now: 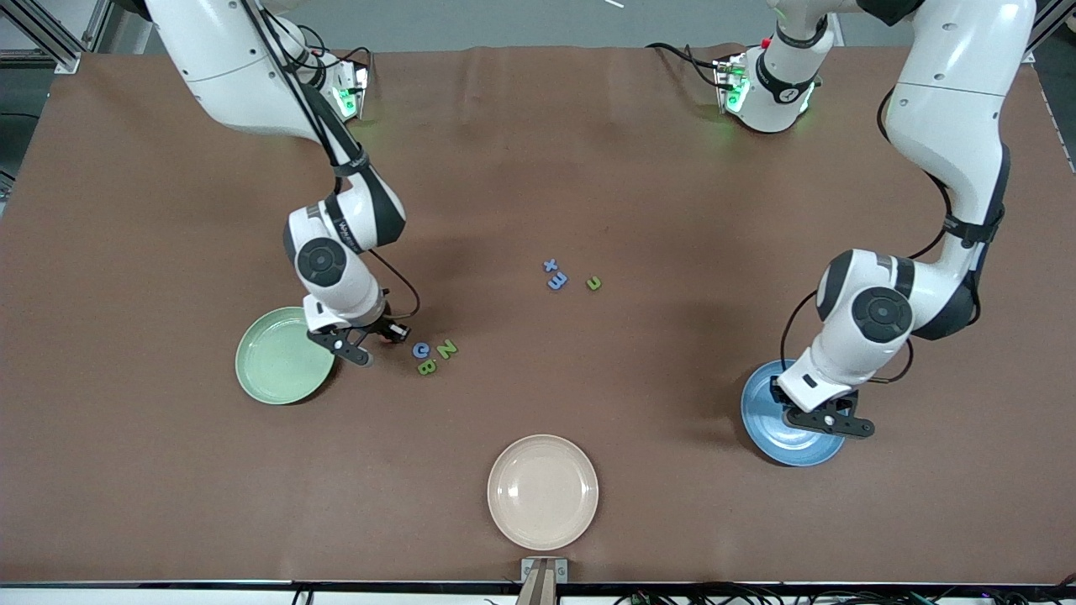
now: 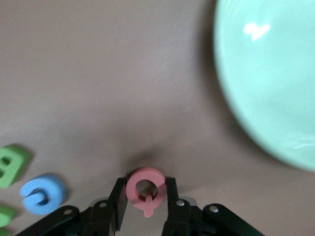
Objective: Sort upper and lower case letters into plates
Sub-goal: 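Drop the Q on the green plate while the left gripper drops p on blue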
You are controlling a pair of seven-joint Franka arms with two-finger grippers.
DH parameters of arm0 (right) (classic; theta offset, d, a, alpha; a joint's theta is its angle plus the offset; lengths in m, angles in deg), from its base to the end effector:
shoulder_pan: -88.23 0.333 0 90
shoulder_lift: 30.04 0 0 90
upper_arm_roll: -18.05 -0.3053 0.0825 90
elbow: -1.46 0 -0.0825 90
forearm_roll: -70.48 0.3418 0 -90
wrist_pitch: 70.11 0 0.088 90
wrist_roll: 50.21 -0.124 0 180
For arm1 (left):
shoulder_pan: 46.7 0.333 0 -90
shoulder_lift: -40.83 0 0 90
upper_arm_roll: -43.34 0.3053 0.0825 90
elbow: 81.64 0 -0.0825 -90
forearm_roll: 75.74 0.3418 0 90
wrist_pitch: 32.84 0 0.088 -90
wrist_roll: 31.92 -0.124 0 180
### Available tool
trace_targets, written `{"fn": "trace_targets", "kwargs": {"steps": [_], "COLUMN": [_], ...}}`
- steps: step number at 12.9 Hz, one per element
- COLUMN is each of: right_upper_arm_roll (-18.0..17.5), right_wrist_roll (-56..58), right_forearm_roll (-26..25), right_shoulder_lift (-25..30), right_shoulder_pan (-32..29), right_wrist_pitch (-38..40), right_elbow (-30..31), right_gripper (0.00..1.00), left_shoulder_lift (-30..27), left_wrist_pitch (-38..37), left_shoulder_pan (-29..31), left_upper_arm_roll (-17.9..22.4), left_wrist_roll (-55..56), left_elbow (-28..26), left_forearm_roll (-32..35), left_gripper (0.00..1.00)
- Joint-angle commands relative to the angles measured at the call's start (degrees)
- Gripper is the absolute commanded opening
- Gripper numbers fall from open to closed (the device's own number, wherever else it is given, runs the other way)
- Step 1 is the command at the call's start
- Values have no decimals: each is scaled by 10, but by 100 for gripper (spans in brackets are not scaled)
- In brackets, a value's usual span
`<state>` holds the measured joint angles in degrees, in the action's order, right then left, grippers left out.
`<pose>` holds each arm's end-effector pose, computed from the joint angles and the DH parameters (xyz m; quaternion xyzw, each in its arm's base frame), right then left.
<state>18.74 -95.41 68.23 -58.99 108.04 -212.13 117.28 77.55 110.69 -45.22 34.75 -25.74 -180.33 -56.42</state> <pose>0.5353 0.1854 0.2006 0.9774 -0.2095 -0.0125 0.0252 0.6490 -0.0693 0.2365 -0.9879 0.1174 -0.0843 0.0571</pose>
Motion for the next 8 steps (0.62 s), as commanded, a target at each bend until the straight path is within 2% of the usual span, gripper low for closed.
{"fn": "trace_targets", "kwargs": {"steps": [1, 3, 4, 6, 8], "right_upper_arm_roll": [-9, -6, -5, -6, -6], "right_wrist_roll": [130, 255, 302, 350, 352], "right_forearm_roll": [21, 63, 64, 64, 64], "right_shoulder_lift": [47, 53, 50, 24, 0], "right_shoulder_pan": [-88, -138, -168, -194, -194], "right_wrist_pitch": [111, 116, 107, 36, -12], "right_elbow": [-38, -41, -39, -11, 5], "right_gripper": [0, 0, 0, 0, 0], "left_shoulder_lift": [20, -1, -20, -49, -56], "left_wrist_pitch": [3, -4, -22, -84, -138], "left_shoulder_pan": [20, 20, 17, 17, 15], "left_upper_arm_roll": [-6, -12, -16, -69, -129], "left_wrist_roll": [-11, -8, -2, 44, 156], "left_elbow": [11, 1, -7, -7, -11], "left_forearm_roll": [15, 15, 10, 5, 5], "left_gripper": [99, 100, 100, 100, 100]}}
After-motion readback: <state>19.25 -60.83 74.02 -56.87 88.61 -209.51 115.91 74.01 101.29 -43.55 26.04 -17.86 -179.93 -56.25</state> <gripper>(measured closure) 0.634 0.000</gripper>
